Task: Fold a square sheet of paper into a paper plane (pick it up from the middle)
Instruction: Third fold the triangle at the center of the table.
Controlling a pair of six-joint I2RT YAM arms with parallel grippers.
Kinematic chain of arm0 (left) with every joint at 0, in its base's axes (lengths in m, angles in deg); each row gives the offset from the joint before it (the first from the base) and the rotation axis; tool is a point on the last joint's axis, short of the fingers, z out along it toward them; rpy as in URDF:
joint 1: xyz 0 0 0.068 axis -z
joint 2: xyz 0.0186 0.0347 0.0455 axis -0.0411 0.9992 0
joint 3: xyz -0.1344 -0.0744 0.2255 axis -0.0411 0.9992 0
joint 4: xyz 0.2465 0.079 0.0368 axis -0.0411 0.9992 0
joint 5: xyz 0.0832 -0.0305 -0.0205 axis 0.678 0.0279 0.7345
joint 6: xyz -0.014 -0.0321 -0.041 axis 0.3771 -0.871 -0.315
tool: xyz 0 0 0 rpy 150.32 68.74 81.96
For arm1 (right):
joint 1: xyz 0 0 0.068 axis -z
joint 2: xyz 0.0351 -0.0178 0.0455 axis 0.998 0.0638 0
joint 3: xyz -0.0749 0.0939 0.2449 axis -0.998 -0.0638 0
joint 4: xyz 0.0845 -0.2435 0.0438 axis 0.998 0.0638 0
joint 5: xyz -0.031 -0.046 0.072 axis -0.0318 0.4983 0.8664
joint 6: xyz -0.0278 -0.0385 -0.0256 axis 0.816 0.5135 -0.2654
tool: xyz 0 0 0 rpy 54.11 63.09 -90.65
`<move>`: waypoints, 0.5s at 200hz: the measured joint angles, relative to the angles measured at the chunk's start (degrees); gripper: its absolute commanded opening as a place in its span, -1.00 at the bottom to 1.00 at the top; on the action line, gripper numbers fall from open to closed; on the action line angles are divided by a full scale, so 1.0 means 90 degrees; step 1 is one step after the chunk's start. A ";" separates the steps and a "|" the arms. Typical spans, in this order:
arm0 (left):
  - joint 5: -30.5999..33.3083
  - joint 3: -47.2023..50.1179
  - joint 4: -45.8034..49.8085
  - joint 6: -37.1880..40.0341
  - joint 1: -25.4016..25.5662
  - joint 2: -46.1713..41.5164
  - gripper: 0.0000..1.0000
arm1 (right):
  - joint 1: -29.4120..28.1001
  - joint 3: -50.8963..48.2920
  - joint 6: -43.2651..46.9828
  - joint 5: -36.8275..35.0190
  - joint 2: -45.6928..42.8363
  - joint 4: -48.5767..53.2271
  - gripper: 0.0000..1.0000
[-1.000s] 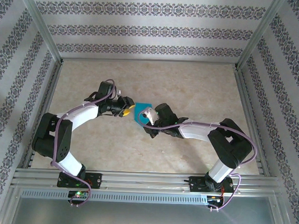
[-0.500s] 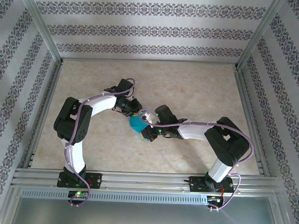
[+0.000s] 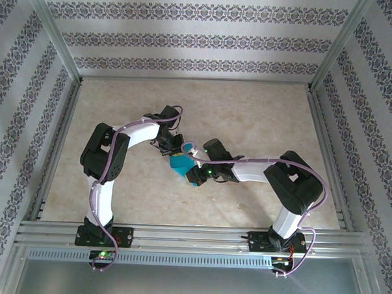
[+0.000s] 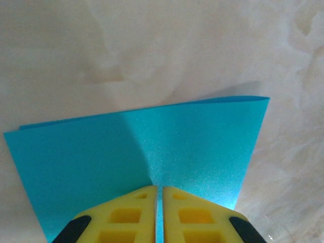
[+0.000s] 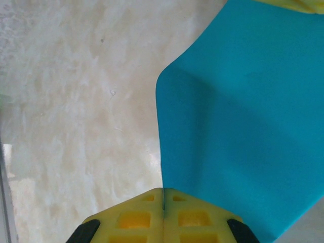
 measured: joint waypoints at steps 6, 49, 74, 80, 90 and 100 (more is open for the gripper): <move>0.0002 -0.0012 0.0017 0.0019 0.0000 0.0017 -0.80 | 0.0000 0.0000 -0.0058 -0.0046 0.0012 0.0002 -0.88; 0.0019 -0.0080 0.0102 0.0129 0.0000 0.0058 -0.83 | 0.0000 0.0049 -0.0279 -0.0440 0.0056 0.0095 -0.88; 0.0019 -0.0114 0.0141 0.0185 0.0002 0.0075 -0.83 | 0.0000 0.0129 -0.0284 -0.0634 0.0056 0.0202 -0.88; 0.0017 -0.0126 0.0153 0.0202 0.0002 0.0080 -0.83 | 0.0005 0.0146 -0.0287 -0.0675 0.0058 0.0214 -0.88; 0.0017 -0.0134 0.0170 0.0243 0.0002 0.0090 -0.83 | 0.0027 0.0185 -0.0284 -0.0716 0.0058 0.0255 -0.87; 0.0017 -0.0148 0.0175 0.0270 0.0002 0.0100 -0.83 | 0.0039 0.0221 -0.0284 -0.0743 0.0058 0.0291 -0.87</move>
